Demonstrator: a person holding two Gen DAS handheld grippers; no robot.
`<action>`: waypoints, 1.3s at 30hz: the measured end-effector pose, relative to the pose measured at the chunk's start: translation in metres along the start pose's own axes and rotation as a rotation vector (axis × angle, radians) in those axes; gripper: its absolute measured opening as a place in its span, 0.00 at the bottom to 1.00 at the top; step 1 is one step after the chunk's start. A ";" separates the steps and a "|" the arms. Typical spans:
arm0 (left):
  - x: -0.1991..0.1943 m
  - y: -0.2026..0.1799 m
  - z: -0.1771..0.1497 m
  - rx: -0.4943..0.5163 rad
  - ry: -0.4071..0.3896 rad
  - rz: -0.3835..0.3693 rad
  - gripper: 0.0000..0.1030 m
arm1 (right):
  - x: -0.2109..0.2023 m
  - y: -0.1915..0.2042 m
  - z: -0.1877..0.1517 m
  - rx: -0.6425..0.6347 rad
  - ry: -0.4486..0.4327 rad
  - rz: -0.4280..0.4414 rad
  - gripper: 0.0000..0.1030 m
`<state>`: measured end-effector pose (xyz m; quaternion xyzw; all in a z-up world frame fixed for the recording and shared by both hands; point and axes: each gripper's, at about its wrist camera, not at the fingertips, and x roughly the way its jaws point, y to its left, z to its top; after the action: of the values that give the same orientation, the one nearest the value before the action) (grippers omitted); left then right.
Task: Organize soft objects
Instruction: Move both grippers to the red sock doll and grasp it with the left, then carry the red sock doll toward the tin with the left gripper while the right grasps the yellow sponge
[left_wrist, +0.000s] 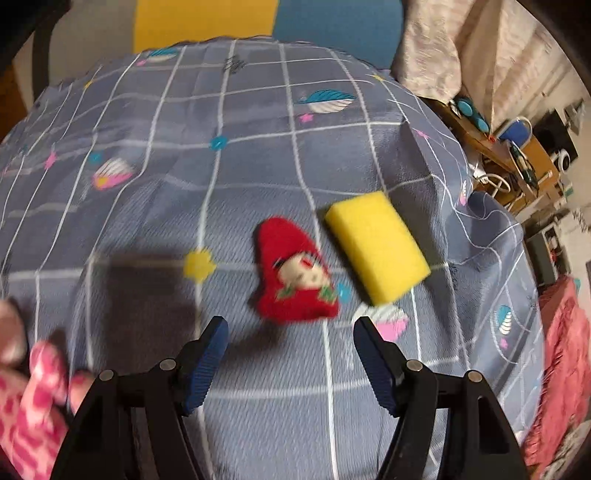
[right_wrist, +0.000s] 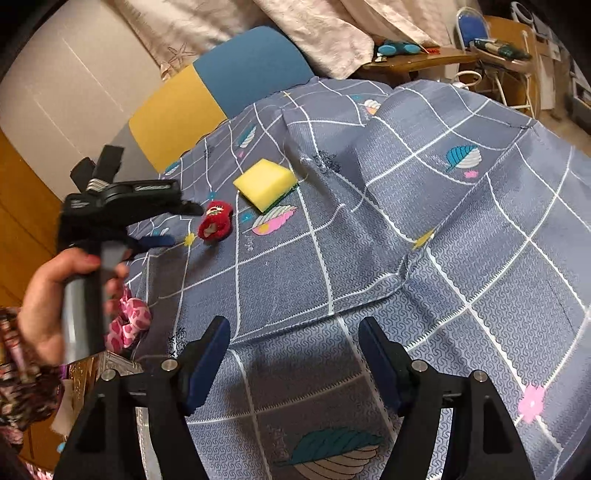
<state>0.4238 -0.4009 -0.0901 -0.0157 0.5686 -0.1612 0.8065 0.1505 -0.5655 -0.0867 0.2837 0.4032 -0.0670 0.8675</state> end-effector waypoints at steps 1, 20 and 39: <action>0.005 -0.004 0.003 0.018 -0.010 0.006 0.70 | 0.002 -0.001 0.000 0.006 0.010 0.002 0.71; 0.059 -0.016 0.010 0.123 0.027 0.013 0.40 | 0.015 -0.006 -0.002 0.025 0.047 -0.001 0.71; -0.137 0.015 -0.047 0.173 -0.191 -0.287 0.39 | 0.019 0.010 -0.010 -0.172 -0.077 -0.021 0.71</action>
<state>0.3424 -0.3412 0.0151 -0.0423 0.4652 -0.3207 0.8240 0.1600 -0.5500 -0.1011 0.2014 0.3769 -0.0520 0.9026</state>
